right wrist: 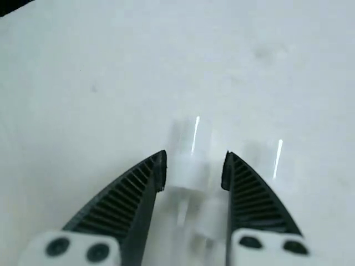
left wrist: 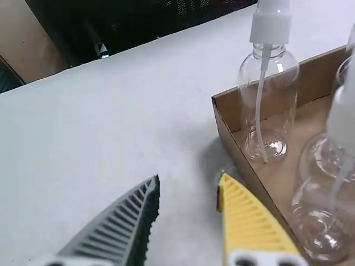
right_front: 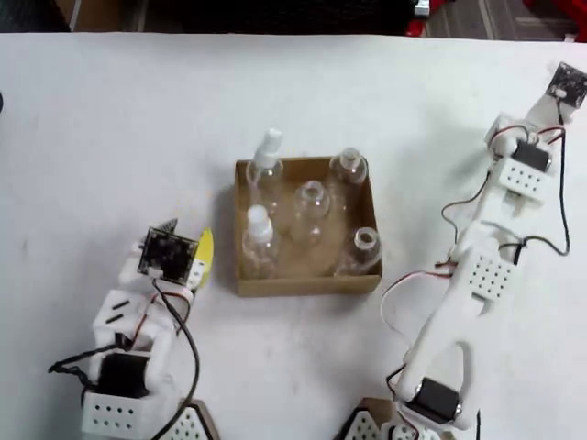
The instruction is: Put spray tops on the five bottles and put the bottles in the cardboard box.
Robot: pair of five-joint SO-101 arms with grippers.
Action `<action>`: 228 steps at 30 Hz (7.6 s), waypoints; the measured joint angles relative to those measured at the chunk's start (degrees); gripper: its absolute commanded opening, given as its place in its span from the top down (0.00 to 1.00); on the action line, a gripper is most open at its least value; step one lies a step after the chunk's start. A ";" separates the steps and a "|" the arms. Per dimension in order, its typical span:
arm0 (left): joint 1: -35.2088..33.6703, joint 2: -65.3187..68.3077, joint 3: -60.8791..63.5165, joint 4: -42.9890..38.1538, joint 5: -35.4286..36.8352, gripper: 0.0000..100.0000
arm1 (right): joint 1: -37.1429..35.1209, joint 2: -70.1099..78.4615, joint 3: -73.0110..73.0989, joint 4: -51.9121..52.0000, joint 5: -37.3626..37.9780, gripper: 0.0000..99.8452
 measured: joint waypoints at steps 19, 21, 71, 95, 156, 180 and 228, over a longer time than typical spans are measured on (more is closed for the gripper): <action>0.00 0.00 0.00 0.00 0.00 0.84 | -1.49 5.71 -7.21 8.70 0.00 0.98; 0.00 0.00 0.00 0.00 0.00 0.84 | -1.49 4.31 -7.21 12.13 0.00 0.98; 20.75 -0.97 -54.51 23.74 19.87 0.68 | -49.58 -103.74 45.10 40.62 -9.93 0.98; 26.90 -0.88 -41.58 11.52 20.57 0.68 | -72.88 -116.66 71.21 24.79 -8.70 0.99; -19.43 -0.53 -19.60 18.11 15.12 0.68 | -46.33 -138.37 131.34 -32.18 6.24 0.99; -19.52 -0.18 -8.70 10.20 15.12 0.68 | -46.68 -145.14 150.07 -42.37 3.34 0.99; -18.02 -0.18 -7.47 10.20 15.12 0.68 | -25.41 -125.10 108.04 -6.86 0.35 0.86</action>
